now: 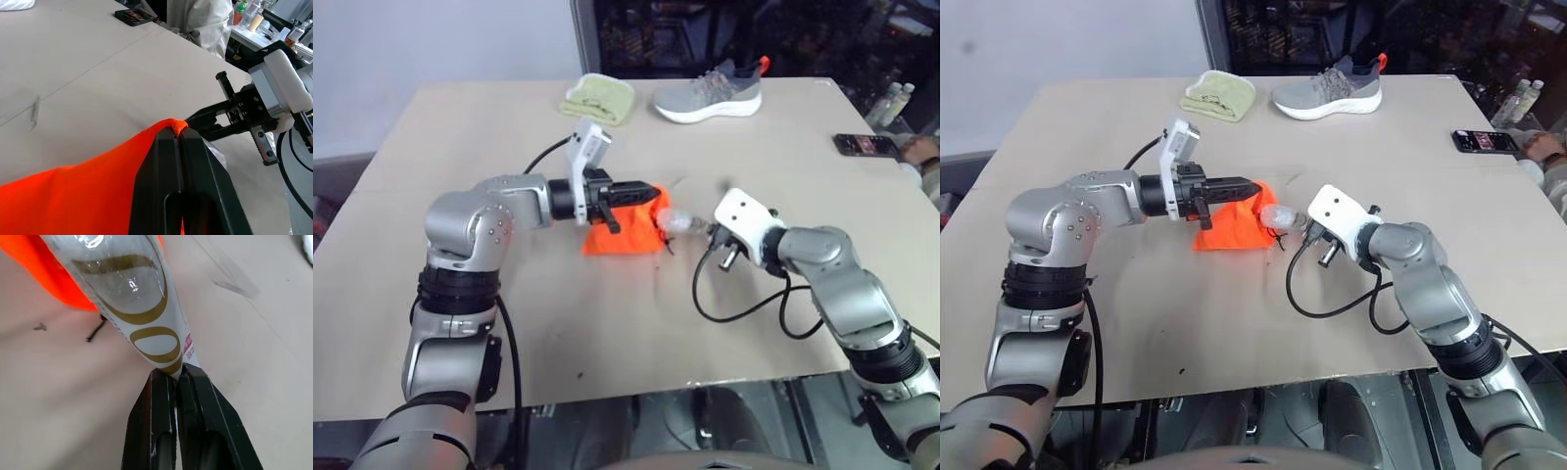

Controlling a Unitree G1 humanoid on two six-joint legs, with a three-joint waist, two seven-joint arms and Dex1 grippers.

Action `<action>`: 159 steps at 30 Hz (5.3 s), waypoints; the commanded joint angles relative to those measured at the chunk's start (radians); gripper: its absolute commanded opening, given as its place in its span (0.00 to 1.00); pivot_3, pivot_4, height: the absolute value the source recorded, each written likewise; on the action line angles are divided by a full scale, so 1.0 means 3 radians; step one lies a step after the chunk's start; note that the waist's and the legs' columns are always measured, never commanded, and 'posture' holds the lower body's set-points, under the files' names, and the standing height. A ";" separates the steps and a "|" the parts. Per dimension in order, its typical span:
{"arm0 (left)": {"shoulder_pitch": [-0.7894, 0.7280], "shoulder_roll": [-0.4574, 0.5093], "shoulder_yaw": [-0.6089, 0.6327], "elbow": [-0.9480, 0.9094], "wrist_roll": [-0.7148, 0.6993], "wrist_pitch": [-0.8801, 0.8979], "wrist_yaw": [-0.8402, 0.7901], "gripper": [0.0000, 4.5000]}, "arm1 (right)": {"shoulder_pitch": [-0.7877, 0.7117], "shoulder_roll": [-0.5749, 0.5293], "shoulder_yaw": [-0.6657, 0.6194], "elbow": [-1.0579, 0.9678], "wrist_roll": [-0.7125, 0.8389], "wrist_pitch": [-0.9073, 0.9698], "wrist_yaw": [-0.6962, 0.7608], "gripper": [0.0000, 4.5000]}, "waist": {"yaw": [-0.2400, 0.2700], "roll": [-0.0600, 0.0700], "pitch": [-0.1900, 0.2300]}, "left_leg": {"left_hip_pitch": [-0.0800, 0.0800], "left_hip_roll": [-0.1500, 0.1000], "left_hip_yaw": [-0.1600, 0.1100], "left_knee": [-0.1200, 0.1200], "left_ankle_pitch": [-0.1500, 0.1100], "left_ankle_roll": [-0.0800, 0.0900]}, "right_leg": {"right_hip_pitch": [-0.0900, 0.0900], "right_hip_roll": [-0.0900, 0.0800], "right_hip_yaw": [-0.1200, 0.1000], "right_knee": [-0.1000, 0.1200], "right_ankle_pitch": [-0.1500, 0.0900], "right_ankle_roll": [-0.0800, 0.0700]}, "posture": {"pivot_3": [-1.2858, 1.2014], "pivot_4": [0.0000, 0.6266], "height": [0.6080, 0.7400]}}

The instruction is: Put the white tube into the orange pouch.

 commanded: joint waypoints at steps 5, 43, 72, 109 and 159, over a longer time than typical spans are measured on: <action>-0.0006 -0.0110 -0.0152 -0.0227 0.0040 0.0075 0.0164 0.00 | -0.0253 0.0202 0.0238 -0.0024 -0.0003 0.0165 -0.0274 0.01 | 0.0005 0.0000 0.0000 | -0.0001 -0.0001 -0.0001 0.0000 0.0001 -0.0001 | -0.0001 -0.0001 0.0003 0.0000 0.0000 0.0000 | 0.52 0.24 1.00; -0.0287 -0.1291 0.0214 0.0527 0.0443 0.0200 0.1371 0.00 | -0.0661 0.0490 0.0610 0.0243 -0.0024 0.0066 -0.0621 0.41 | 0.0002 0.0001 0.0000 | -0.0004 -0.0009 -0.0003 0.0000 0.0006 -0.0009 | -0.0005 -0.0005 0.0005 0.0001 0.0001 0.0001 | 0.52 0.24 1.00; 0.0197 -0.0915 0.0001 0.0401 0.0632 -0.0355 0.0991 0.00 | -0.0449 -0.0074 0.0070 0.1988 -0.0409 -0.1628 -0.0821 0.52 | 0.0007 0.0005 0.0003 | -0.0001 -0.0011 0.0001 0.0001 0.0003 -0.0004 | 0.0001 -0.0006 0.0004 -0.0001 0.0002 0.0001 | 0.52 0.24 1.00; 0.0410 -0.0970 0.0044 0.0024 0.0559 -0.0199 0.1138 0.00 | -0.0997 0.0877 -0.2565 0.2930 0.2056 0.0399 -0.1122 0.52 | -0.0001 0.0009 0.0003 | 0.0001 -0.0010 0.0003 -0.0001 0.0000 0.0000 | 0.0001 -0.0005 0.0005 0.0004 0.0004 0.0002 | 0.52 0.24 1.00; 0.0128 -0.1279 0.0484 0.0067 0.0234 0.0142 0.1540 0.00 | -0.0365 0.1553 -0.2328 0.1181 0.3023 0.0391 -0.1575 0.01 | -0.0062 0.0011 0.0003 | -0.0005 -0.0006 -0.0003 -0.0004 0.0000 0.0001 | -0.0009 -0.0003 0.0013 0.0004 0.0004 0.0003 | 0.52 0.24 1.00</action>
